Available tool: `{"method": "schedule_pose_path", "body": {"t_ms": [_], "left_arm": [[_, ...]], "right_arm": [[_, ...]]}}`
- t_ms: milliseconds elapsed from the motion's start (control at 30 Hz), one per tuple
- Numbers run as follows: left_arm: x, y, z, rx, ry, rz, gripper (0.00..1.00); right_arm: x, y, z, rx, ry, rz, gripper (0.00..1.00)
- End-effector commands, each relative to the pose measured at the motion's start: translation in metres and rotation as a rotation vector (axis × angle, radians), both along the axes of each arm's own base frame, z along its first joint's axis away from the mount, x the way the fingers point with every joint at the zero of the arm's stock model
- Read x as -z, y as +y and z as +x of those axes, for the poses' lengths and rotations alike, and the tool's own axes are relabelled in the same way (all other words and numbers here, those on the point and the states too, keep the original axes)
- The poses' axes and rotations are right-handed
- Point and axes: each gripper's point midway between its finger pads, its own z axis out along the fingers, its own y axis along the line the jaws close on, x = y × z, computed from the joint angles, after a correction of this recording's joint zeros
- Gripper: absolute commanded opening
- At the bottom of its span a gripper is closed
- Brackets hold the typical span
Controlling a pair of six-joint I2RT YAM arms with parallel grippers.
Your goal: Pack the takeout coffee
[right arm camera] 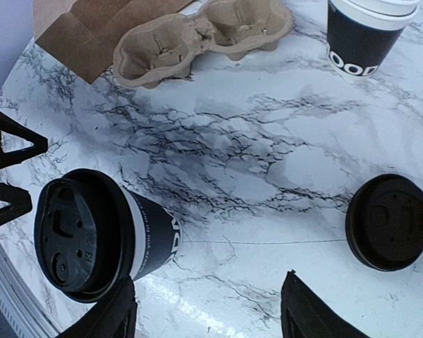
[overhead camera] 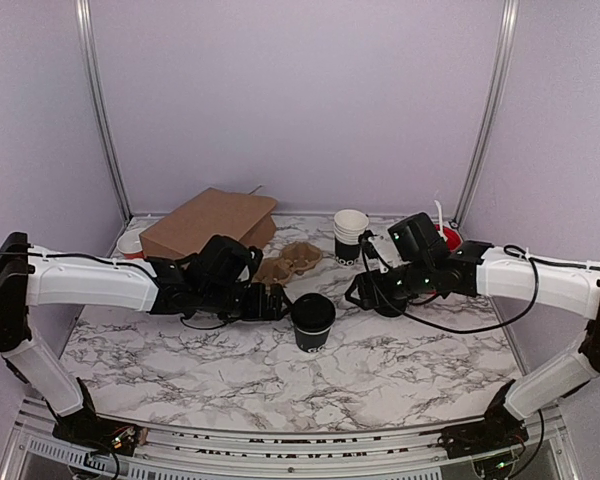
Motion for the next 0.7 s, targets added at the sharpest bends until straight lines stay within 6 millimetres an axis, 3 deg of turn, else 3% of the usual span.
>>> {"method": "schedule_pose_path", "body": {"t_ms": [0, 667], "left_arm": [[-0.022, -0.017, 0.007, -0.014, -0.064, -0.057, 0.99], [-0.015, -0.034, 0.012, -0.005, -0.066, -0.044, 0.99]], "right_arm": [[-0.014, 0.02, -0.001, -0.044, -0.014, 0.124, 0.67], [0.013, 0.029, -0.004, -0.051, 0.047, 0.157, 0.61]]}}
